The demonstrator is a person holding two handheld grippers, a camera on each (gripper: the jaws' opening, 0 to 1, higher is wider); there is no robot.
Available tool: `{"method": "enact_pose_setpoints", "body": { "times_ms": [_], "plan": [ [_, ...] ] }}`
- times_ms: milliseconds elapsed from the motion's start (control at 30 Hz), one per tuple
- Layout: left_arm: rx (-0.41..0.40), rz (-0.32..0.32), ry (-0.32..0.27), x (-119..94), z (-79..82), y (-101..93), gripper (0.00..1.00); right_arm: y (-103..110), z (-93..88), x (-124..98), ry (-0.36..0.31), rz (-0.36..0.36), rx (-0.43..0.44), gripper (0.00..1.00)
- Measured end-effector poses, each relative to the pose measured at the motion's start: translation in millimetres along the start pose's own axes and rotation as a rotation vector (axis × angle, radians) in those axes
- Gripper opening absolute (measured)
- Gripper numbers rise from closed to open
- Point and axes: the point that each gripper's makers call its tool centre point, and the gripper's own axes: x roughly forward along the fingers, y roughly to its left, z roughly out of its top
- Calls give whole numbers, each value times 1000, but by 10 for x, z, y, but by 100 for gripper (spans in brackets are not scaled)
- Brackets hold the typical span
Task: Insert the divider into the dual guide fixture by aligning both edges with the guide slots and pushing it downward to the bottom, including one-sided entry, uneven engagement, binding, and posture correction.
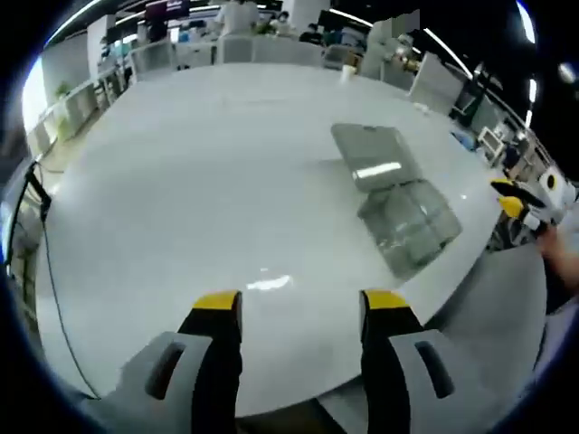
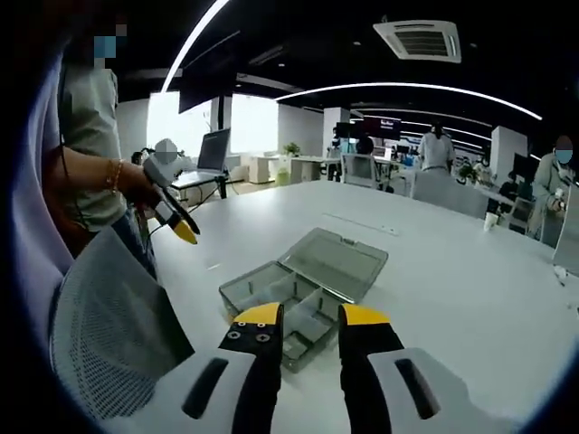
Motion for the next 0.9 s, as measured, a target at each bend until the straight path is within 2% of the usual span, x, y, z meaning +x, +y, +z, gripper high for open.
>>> {"method": "enact_pose_setpoints", "body": {
  "times_ms": [67,100,200,267,400,600,767,900],
  "plan": [
    [-19,2,33,114,-14,31,53,-2,0,5,-1,4,7,19],
    [-55,16,64,143,-57,49,53,-7,-5,6,3,1,6,19],
    [-84,27,93,249,-64,58,54,-10,10,8,-3,2,4,18],
    [-57,59,122,298,-73,107,56,-13,10,11,-2,1,3,18],
    [-91,85,158,364,-57,150,55,-29,11,14,-2,-2,0,17],
    [-95,135,199,428,-42,262,55,-42,16,17,-3,-7,1,16],
    [-105,159,255,509,-80,286,55,-39,22,19,-4,-5,-2,16],
    [-90,186,276,545,-87,295,55,-44,18,19,-3,-7,3,16]
  ]
}}
